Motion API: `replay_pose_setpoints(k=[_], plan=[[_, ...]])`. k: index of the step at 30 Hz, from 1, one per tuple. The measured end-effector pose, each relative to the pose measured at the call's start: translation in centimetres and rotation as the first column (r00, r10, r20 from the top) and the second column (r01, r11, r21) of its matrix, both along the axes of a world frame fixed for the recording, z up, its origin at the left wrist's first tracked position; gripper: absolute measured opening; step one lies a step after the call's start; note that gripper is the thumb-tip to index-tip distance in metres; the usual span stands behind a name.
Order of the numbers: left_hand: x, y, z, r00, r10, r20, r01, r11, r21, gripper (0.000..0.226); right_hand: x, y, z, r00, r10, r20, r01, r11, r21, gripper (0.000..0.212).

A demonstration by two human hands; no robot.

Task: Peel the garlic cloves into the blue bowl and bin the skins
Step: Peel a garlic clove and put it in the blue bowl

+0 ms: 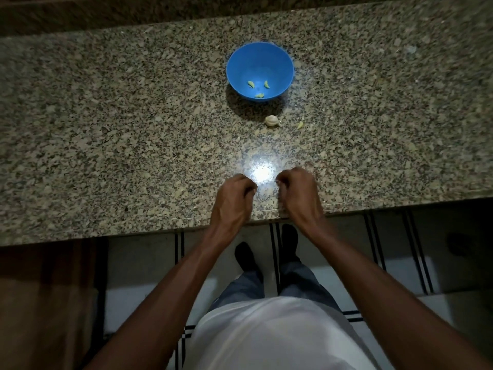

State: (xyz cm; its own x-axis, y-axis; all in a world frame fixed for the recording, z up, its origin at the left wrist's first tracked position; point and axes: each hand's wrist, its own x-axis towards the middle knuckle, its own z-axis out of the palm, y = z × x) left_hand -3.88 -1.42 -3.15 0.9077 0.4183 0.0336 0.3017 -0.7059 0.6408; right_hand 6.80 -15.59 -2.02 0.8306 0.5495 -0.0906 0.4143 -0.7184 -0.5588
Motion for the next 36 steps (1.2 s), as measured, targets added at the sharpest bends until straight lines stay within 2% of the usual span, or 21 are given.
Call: replay_pose_setpoints(k=[2,3,4,6,8,10,12,18,21,24,27,29,32,36], plan=[[-0.1,-0.7,0.2,1.0,0.01,0.014,-0.01,1.0,-0.029,0.017,-1.0,1.1,-0.2,0.998,0.001,-0.068,0.003,0.998,0.059,0.014],[-0.1,-0.8,0.4,0.999,0.05,0.022,-0.048,0.996,-0.076,0.018,-0.9,1.3,0.0,0.984,-0.049,-0.173,0.069,0.991,0.115,0.014],[-0.1,-0.9,0.7,0.993,0.112,0.023,-0.108,0.985,-0.138,0.019,-0.6,1.2,0.2,0.94,-0.114,-0.321,0.177,0.969,0.175,0.012],[-0.2,-0.3,1.2,0.963,0.269,0.004,-0.259,0.933,-0.251,0.023,0.4,0.6,0.9,0.788,-0.185,-0.587,0.392,0.887,0.246,0.008],[-0.4,0.7,1.3,0.929,0.369,-0.011,-0.355,0.885,-0.303,0.032,1.6,-0.4,1.5,0.74,-0.195,-0.643,0.456,0.849,0.267,0.01],[-0.9,1.7,1.0,0.935,0.353,-0.002,-0.34,0.898,-0.28,0.03,2.7,-1.2,1.7,0.76,-0.207,-0.617,0.449,0.852,0.267,0.01],[-1.3,2.1,0.7,0.964,0.264,0.016,-0.254,0.943,-0.216,0.022,3.3,-1.7,1.1,0.819,-0.22,-0.53,0.389,0.892,0.231,0.009],[-1.3,0.2,-0.2,0.999,0.051,0.017,-0.049,0.995,-0.082,0.018,2.4,-2.0,0.2,0.907,-0.135,-0.4,0.221,0.959,0.178,0.01],[-1.0,-0.9,-0.5,0.999,-0.039,0.024,0.04,0.998,-0.041,0.015,2.3,-2.1,0.0,0.908,-0.118,-0.402,0.204,0.962,0.179,0.007],[-0.6,-1.3,-0.6,1.0,-0.006,-0.024,0.006,1.0,-0.008,0.023,3.1,-2.2,-0.3,0.909,-0.103,-0.404,0.191,0.965,0.183,0.006],[-0.1,-2.1,-0.7,0.998,-0.037,-0.047,0.038,0.999,0.02,0.026,3.9,-2.4,-0.4,0.904,-0.065,-0.424,0.162,0.967,0.198,0.009],[0.3,-2.5,-0.4,0.993,-0.04,-0.114,0.042,0.999,0.019,0.028,4.5,-2.3,-0.5,0.898,-0.044,-0.438,0.147,0.968,0.204,0.01],[1.0,-2.8,0.2,0.971,-0.095,-0.22,0.128,0.982,0.14,0.035,5.4,-2.0,-0.5,0.901,0.001,-0.433,0.1,0.972,0.211,0.01],[1.7,-3.2,0.5,0.935,-0.274,-0.227,0.341,0.87,0.357,0.03,6.0,-1.9,-0.7,0.893,0.042,-0.447,0.06,0.976,0.211,0.012]])
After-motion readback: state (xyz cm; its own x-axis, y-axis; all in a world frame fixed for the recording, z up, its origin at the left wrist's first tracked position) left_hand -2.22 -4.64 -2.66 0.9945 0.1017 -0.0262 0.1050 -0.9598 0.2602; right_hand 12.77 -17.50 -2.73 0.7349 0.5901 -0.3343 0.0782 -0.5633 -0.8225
